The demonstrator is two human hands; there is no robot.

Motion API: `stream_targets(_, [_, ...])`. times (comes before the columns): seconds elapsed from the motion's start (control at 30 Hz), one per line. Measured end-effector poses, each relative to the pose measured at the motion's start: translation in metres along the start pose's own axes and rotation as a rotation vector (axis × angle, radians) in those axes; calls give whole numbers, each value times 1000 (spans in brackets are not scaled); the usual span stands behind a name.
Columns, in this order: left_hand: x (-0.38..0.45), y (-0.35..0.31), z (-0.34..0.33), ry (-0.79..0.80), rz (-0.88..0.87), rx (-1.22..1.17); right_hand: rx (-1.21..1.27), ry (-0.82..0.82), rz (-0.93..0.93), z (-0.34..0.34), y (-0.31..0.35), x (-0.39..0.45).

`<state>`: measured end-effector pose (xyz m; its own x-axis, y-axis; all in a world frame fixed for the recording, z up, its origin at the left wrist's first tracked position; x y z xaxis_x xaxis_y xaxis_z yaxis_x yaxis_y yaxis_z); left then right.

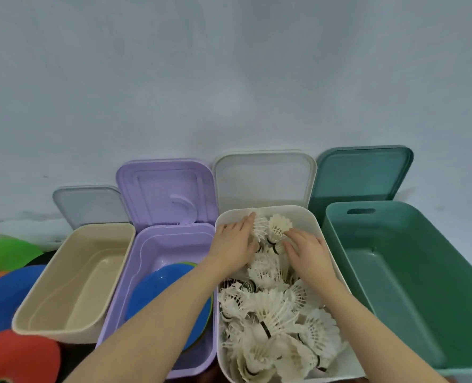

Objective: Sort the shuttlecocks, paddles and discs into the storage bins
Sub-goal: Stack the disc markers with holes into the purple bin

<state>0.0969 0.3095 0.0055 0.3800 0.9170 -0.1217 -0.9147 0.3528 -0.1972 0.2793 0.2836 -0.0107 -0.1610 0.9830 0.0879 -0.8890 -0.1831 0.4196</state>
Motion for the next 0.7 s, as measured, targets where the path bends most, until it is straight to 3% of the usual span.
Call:
stream_targets(0.33, [-80, 3, 41, -178, 43, 119, 26, -82, 126, 19, 56, -30])
stream_targets(0.7, [-217, 77, 49, -241, 156, 22, 56, -46, 273, -22, 169, -78])
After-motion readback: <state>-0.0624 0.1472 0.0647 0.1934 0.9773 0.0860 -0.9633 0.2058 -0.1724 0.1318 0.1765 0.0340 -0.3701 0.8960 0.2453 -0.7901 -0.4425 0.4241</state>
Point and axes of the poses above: each hand's wrist, its own x-axis towards the middle knuckle, its own z-axis out of the back of the hand, y = z × x, the point moved 1 cm from there along x, towards the middle knuckle, and after that the axes turned 11 degrees about y, right-handed, at the moved point
